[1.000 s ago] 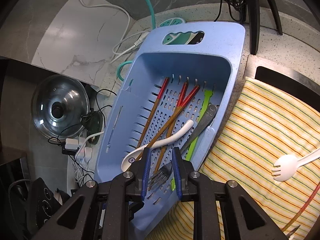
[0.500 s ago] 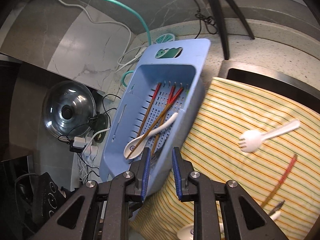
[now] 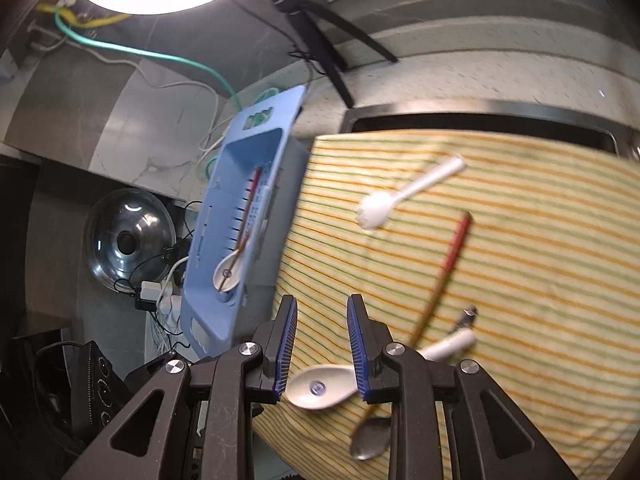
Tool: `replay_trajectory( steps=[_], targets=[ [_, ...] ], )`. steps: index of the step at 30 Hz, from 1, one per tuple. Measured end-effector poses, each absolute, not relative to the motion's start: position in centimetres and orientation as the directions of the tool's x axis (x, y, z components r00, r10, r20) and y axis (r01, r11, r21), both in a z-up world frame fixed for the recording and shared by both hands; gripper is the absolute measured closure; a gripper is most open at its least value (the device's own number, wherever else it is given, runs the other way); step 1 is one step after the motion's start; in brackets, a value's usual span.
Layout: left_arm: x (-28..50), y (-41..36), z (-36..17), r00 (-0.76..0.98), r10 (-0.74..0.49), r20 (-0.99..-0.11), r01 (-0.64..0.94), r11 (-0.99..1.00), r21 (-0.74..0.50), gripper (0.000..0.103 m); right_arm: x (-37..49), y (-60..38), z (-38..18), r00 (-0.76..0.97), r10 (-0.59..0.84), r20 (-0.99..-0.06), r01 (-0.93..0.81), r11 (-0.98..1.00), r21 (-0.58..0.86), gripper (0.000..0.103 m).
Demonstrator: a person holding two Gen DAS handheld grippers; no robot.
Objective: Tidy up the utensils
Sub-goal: 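Grasp the white ceramic spoon by its handle with the right tool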
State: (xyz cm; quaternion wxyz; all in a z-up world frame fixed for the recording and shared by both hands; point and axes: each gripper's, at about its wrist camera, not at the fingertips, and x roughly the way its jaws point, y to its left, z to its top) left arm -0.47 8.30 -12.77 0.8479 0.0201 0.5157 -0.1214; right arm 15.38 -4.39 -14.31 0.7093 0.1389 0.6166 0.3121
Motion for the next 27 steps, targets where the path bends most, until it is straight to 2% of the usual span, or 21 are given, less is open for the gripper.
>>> replay_trajectory(
  steps=[11, 27],
  targets=[
    [0.5, 5.9, -14.7, 0.374, -0.198, -0.906, 0.303, 0.949, -0.083, 0.052, 13.5, -8.1, -18.9, 0.011, 0.622, -0.783, -0.124, 0.778, 0.616, 0.080],
    [1.8, 5.8, -16.7, 0.337, -0.220, -0.916, 0.318, 0.942, -0.109, 0.052, 14.2, -8.4, -22.0, 0.016, 0.650, -0.760, -0.005, 0.760, 0.650, 0.080]
  ],
)
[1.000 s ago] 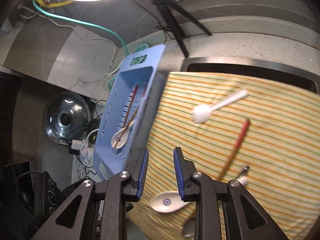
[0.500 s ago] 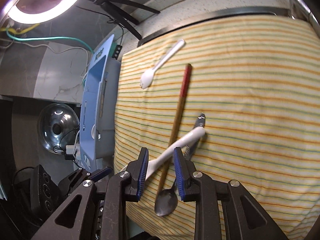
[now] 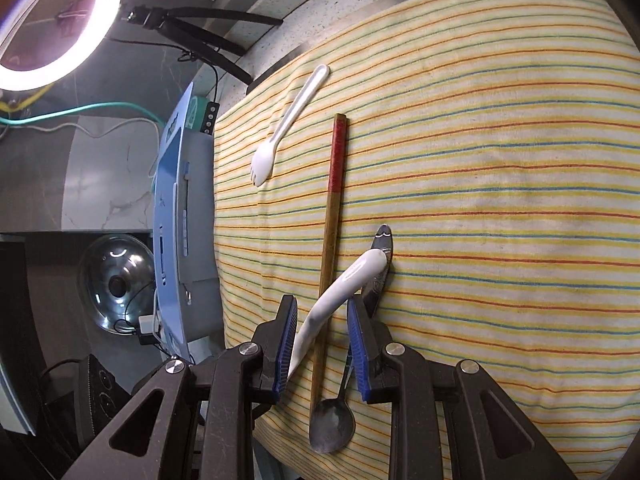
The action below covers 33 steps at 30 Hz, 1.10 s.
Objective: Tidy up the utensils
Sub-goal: 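Grasp the white ceramic spoon by its handle with the right tool, then carry the ceramic spoon with the right tool into the basket and release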
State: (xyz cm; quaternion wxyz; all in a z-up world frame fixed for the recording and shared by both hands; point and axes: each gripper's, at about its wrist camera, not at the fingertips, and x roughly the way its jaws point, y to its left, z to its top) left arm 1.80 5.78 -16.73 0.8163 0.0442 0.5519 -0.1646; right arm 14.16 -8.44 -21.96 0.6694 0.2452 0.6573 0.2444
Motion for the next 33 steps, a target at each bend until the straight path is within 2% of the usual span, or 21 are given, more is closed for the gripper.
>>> replay_trajectory(
  steps=[3, 9, 14, 33],
  targets=[
    [1.7, 5.7, -16.8, 0.342, -0.219, -0.914, 0.323, 0.941, -0.105, 0.053, 14.4, -8.3, -22.1, 0.020, 0.646, -0.763, -0.001, 0.764, 0.646, 0.080],
    [1.9, 5.5, -17.0, 0.343, -0.233, -0.910, 0.330, 0.937, -0.115, 0.064, 14.6, -7.9, -22.3, 0.024, 0.637, -0.771, -0.004, 0.771, 0.637, 0.080],
    [1.6, 5.5, -17.1, 0.346, -0.236, -0.908, 0.328, 0.937, -0.119, 0.064, 14.4, -7.6, -22.1, 0.027, 0.627, -0.779, -0.018, 0.779, 0.626, 0.086],
    [0.6, 7.7, -14.3, 0.434, -0.235, -0.870, 0.276, 0.954, -0.120, 0.064, 15.2, -5.3, -18.0, 0.052, 0.669, -0.741, -0.060, 0.743, 0.667, 0.090]
  ],
)
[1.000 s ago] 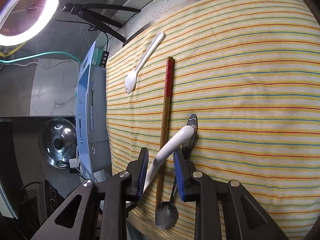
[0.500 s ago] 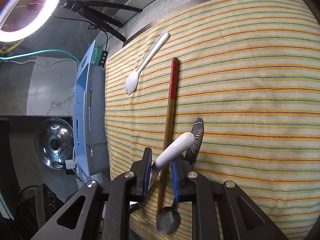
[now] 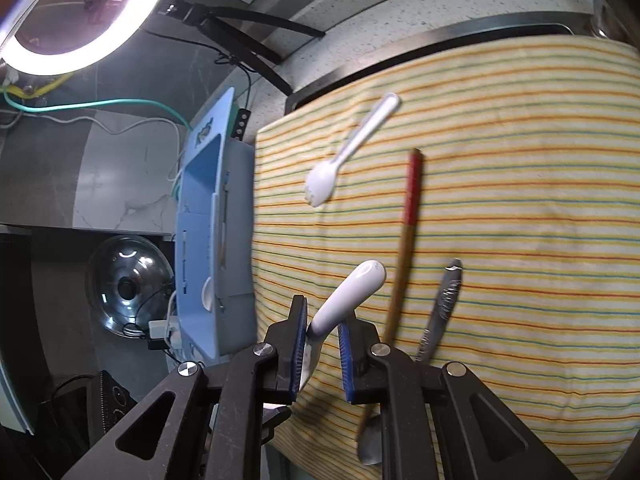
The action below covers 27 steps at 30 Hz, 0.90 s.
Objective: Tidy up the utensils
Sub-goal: 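Carry the ceramic spoon with the right tool into the basket and release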
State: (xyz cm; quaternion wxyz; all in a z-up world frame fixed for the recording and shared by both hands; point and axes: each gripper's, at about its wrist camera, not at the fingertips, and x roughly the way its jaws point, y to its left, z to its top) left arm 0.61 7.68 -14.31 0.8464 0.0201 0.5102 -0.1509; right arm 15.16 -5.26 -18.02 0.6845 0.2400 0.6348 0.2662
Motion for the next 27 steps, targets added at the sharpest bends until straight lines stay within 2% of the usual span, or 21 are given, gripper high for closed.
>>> replay_trajectory(
  steps=[14, 15, 16, 17, 20, 23, 27],
  targets=[
    [1.2, 13.1, -12.2, 0.524, -0.189, -0.831, 0.165, 0.979, -0.119, 0.066, 17.5, 2.7, -13.8, 0.038, 0.685, -0.727, -0.208, 0.717, 0.665, 0.092],
    [1.3, 13.6, -12.2, 0.527, -0.185, -0.830, 0.154, 0.981, -0.121, 0.067, 17.6, 3.3, -13.6, 0.037, 0.684, -0.728, -0.219, 0.717, 0.662, 0.093],
    [1.4, 14.0, -12.2, 0.528, -0.183, -0.829, 0.148, 0.981, -0.122, 0.085, 17.8, 4.1, -13.4, 0.032, 0.684, -0.729, -0.231, 0.714, 0.660, 0.093],
    [1.3, 14.4, -12.2, 0.526, -0.184, -0.830, 0.144, 0.981, -0.127, 0.098, 17.9, 4.8, -13.3, 0.022, 0.685, -0.728, -0.241, 0.710, 0.662, 0.093],
    [1.6, 15.6, -12.5, 0.531, -0.178, -0.828, 0.126, 0.983, -0.131, 0.098, 18.0, 7.0, -13.3, 0.022, 0.668, -0.744, -0.285, 0.717, 0.636, 0.092],
    [2.1, 16.8, -12.9, 0.533, -0.150, -0.833, 0.093, 0.989, -0.118, 0.098, 18.2, 8.9, -13.2, 0.027, 0.664, -0.747, -0.317, 0.715, 0.624, 0.095],
    [2.5, 18.5, -13.3, 0.537, -0.167, -0.827, 0.056, 0.985, -0.163, 0.098, 18.7, 11.2, -13.4, 0.005, 0.650, -0.760, -0.335, 0.717, 0.611, 0.095]
  ],
)
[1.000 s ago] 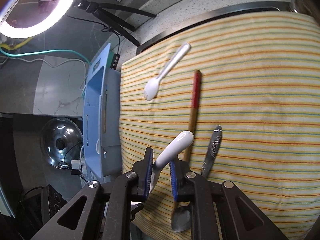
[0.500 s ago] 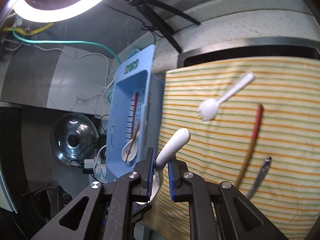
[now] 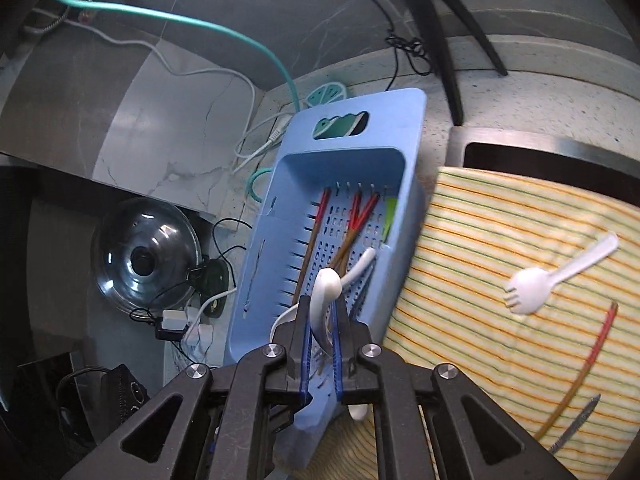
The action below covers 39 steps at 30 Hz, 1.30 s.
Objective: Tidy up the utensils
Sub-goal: 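Carry the ceramic spoon with the right tool into the basket and release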
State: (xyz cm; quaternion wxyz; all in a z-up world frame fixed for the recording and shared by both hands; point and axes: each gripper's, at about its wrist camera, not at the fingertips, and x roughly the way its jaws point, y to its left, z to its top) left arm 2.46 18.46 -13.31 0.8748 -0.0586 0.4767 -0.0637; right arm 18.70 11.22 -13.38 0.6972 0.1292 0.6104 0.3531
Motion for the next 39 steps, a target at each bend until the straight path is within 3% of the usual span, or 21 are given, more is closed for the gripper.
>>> replay_trajectory(
  steps=[9, 26, 39],
  targets=[
    [2.7, 18.4, -13.0, 0.544, -0.200, -0.815, 0.090, 0.980, -0.180, 0.098, 18.2, 13.2, -11.9, -0.021, 0.563, -0.826, -0.440, 0.737, 0.513, 0.096],
    [2.8, 18.1, -11.8, 0.580, -0.208, -0.788, 0.112, 0.978, -0.177, 0.098, 16.8, 10.9, -5.7, 0.033, 0.583, -0.812, -0.513, 0.707, 0.487, 0.097],
    [-1.0, 22.8, -12.0, 0.592, -0.107, -0.798, -0.058, 0.983, -0.175, 0.097, 16.4, 18.4, -11.5, -0.091, 0.537, -0.839, -0.570, 0.663, 0.486, 0.097]
  ],
)
